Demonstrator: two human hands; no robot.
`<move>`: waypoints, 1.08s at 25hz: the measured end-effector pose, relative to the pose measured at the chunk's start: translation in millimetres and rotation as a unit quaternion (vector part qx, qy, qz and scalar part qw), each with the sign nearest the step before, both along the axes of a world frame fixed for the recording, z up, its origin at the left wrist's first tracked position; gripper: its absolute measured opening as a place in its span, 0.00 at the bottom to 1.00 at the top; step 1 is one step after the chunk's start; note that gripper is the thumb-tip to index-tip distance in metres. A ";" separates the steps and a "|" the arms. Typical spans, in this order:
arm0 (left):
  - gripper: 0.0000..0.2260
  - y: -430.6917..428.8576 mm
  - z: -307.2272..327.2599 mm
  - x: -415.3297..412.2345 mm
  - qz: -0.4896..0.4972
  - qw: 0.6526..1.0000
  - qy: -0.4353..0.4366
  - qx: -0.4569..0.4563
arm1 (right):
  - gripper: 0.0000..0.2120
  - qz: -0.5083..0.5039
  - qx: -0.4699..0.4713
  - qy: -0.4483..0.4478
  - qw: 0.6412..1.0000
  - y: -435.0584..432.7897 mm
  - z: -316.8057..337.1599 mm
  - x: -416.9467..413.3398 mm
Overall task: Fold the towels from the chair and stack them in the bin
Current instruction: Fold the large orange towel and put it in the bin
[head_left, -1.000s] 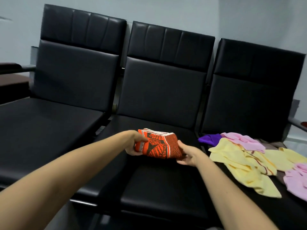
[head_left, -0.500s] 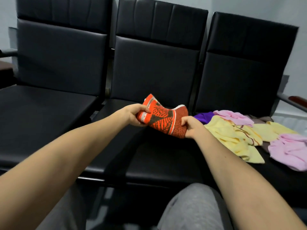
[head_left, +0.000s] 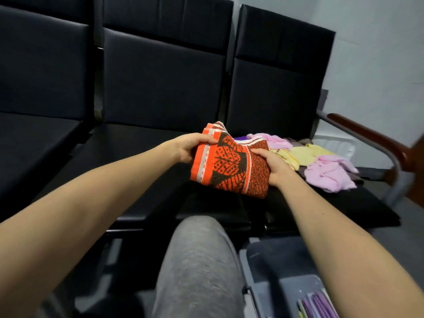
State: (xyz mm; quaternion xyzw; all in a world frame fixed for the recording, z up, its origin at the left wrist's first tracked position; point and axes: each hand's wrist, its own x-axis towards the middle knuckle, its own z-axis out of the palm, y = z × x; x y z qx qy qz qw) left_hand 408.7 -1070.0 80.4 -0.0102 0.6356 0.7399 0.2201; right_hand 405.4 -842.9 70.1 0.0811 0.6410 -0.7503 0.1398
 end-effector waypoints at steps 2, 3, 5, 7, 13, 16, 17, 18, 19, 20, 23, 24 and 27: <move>0.06 29.6 2.7 4.7 -0.039 0.999 0.014 0.009 | 0.07 -0.015 -0.022 0.009 1.000 30.6 -3.3 16.8; 0.07 46.5 1.9 8.0 -0.059 0.998 0.017 0.012 | 0.08 -0.026 -0.027 0.015 0.999 48.2 -7.1 25.2; 0.08 84.3 -4.9 17.4 -0.094 0.995 0.015 0.006 | 0.12 -0.057 -0.015 0.024 0.998 82.4 -18.6 44.6; 0.06 126.8 -15.7 32.9 -0.122 0.992 -0.002 -0.004 | 0.12 -0.080 0.002 0.023 0.997 118.7 -33.0 69.2; 0.06 228.4 -76.5 92.6 -0.149 0.984 -0.098 -0.007 | 0.07 -0.116 0.045 -0.060 0.990 198.8 -85.6 143.8; 0.17 256.6 -131.0 114.4 -0.074 0.987 -0.131 -0.055 | 0.07 -0.104 0.089 -0.096 0.986 218.0 -119.6 169.8; 0.19 262.2 -149.2 122.1 -0.064 0.981 -0.156 -0.097 | 0.07 -0.090 0.117 -0.117 0.982 224.0 -133.5 176.6; 0.20 266.7 -163.9 129.3 -0.066 0.971 -0.182 -0.139 | 0.07 -0.067 0.141 -0.148 0.977 228.7 -147.8 183.0; 0.20 271.1 -176.8 134.3 -0.078 0.959 -0.208 -0.177 | 0.09 -0.038 0.164 -0.190 0.967 233.9 -164.0 187.3; 0.20 274.9 -187.1 138.5 -0.095 0.945 -0.234 -0.206 | 0.11 -0.009 0.178 -0.237 0.955 237.4 -179.5 191.3; 0.20 281.9 -205.7 147.7 -0.193 0.895 -0.281 -0.287 | 0.11 0.041 0.239 -0.332 0.912 243.0 -210.6 197.1; 0.22 284.6 -211.2 149.0 -0.244 0.868 -0.285 -0.324 | 0.11 0.057 0.270 -0.358 0.892 243.0 -216.1 198.1; 0.25 290.7 -225.2 150.6 -0.343 0.797 -0.277 -0.413 | 0.22 0.110 0.420 -0.393 0.811 247.8 -232.2 194.5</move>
